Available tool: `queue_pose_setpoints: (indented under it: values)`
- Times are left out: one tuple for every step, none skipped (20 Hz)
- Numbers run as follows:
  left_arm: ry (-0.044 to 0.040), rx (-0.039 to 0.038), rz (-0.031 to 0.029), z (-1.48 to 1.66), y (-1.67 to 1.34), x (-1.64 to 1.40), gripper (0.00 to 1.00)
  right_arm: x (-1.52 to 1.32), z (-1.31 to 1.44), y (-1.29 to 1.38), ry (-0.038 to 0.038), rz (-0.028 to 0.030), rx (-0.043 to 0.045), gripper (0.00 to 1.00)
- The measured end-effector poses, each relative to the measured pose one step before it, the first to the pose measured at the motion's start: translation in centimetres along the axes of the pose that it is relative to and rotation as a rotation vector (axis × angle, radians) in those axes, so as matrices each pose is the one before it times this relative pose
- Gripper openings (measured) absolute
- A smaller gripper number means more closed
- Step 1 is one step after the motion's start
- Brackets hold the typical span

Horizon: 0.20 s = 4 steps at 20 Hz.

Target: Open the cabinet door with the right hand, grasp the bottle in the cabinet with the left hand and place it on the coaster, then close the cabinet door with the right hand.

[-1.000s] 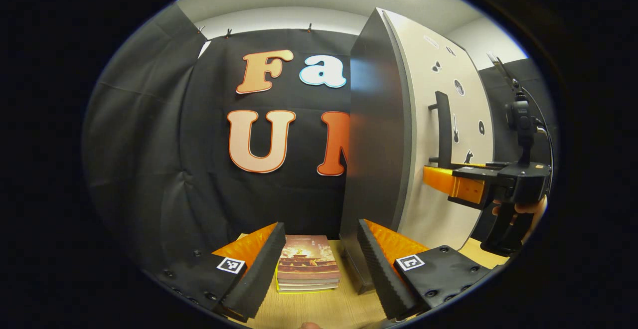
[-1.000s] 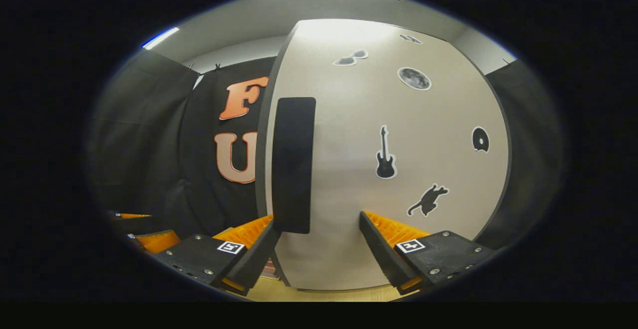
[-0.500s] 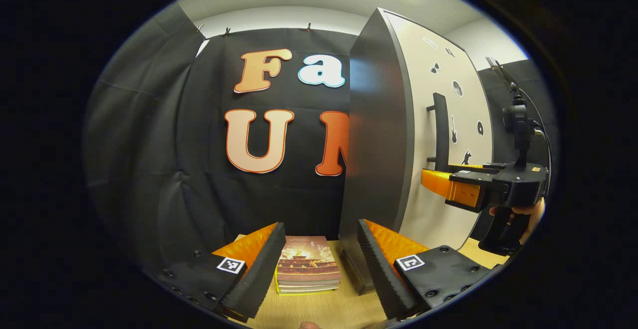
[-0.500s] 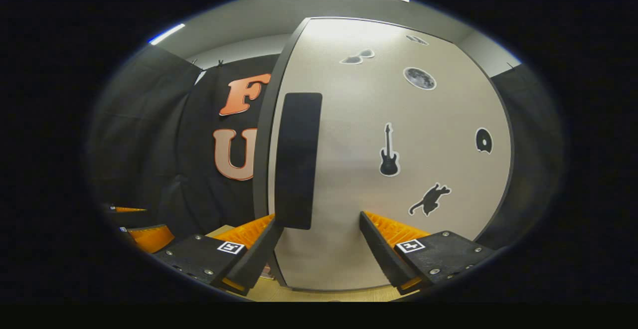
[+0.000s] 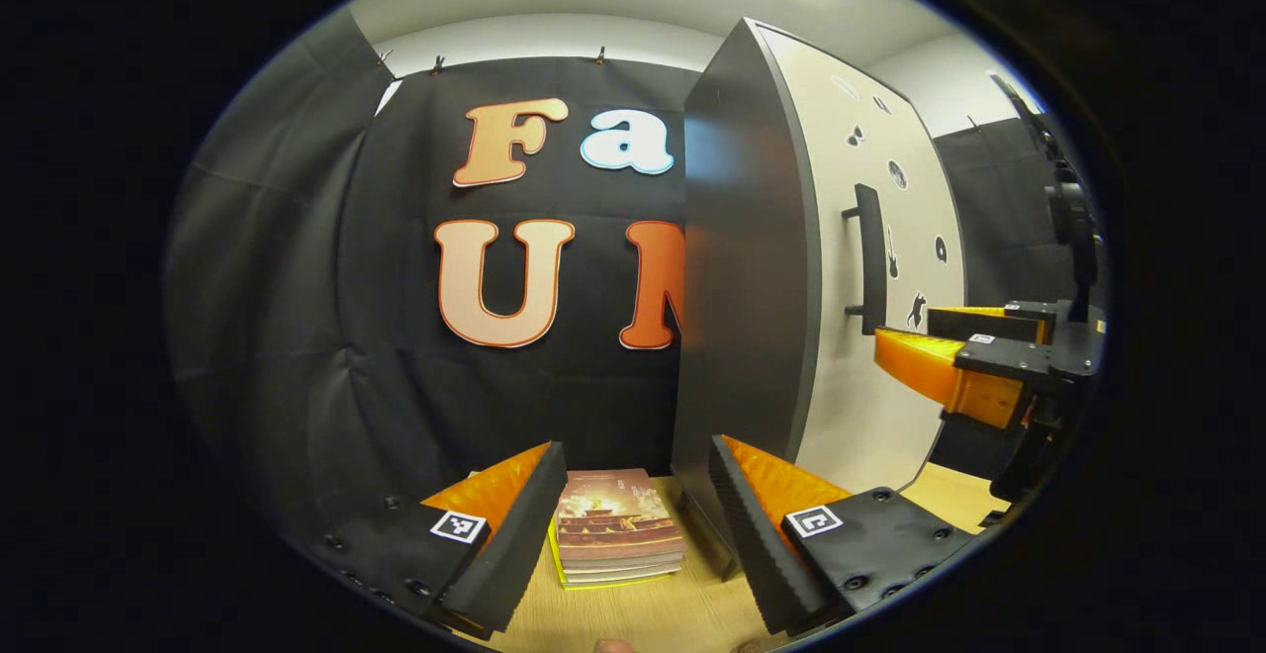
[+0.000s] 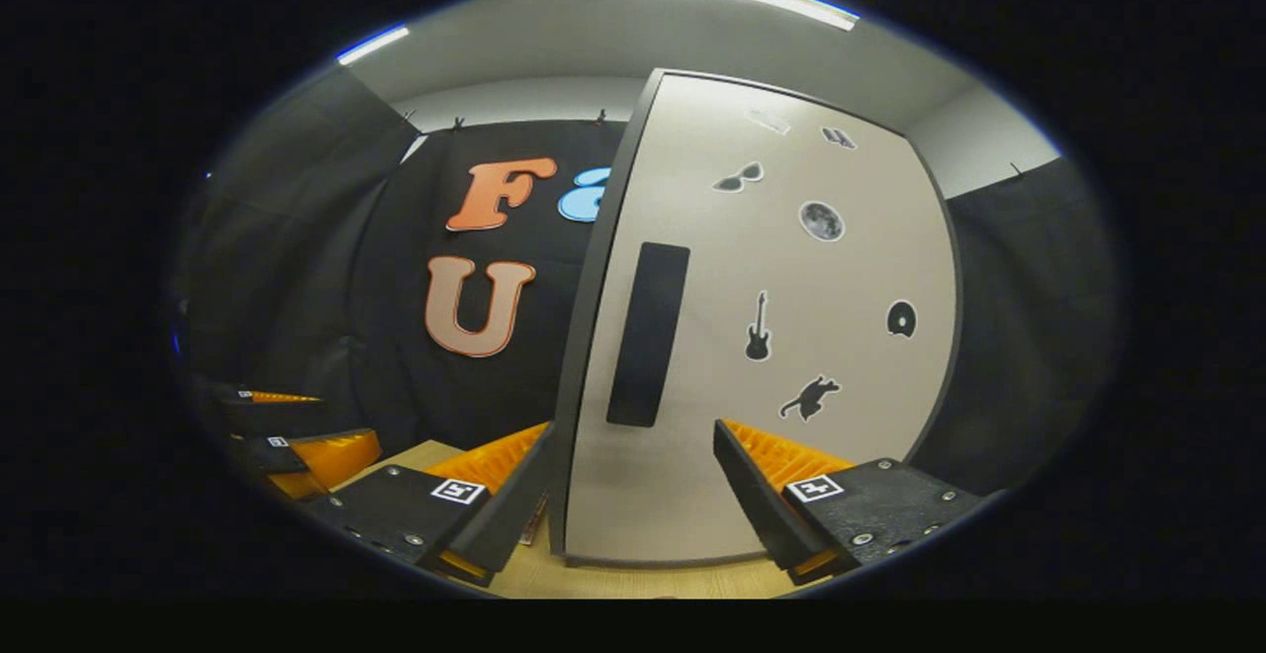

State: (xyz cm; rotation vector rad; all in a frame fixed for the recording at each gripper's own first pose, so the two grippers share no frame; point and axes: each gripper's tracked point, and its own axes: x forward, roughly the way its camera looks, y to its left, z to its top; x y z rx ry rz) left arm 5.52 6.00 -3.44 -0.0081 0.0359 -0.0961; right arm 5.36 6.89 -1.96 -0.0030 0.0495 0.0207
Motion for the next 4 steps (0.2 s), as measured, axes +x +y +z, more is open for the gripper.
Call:
queue_pose_setpoints:
  values:
    - [0.00233,-0.00173,0.00811,-0.016,0.254,-0.388,0.94,-1.204,0.103,0.137,0.00004,0.00349,0.01729,0.95]
    - [-0.00189,-0.00471,0.00663,0.040,0.136,-0.499,0.94,-1.115,0.280,-0.015,-0.00491,0.00550,0.01435,0.95]
    - [-0.00245,-0.00461,0.00642,0.174,-0.076,-0.469,0.94,-1.132,0.244,-0.160,-0.00763,0.00151,0.00835,0.95]
    - [-0.00312,-0.00174,0.01175,0.094,0.148,-0.557,0.94,-1.296,0.306,-0.380,-0.01111,-0.00267,0.00387,0.95]
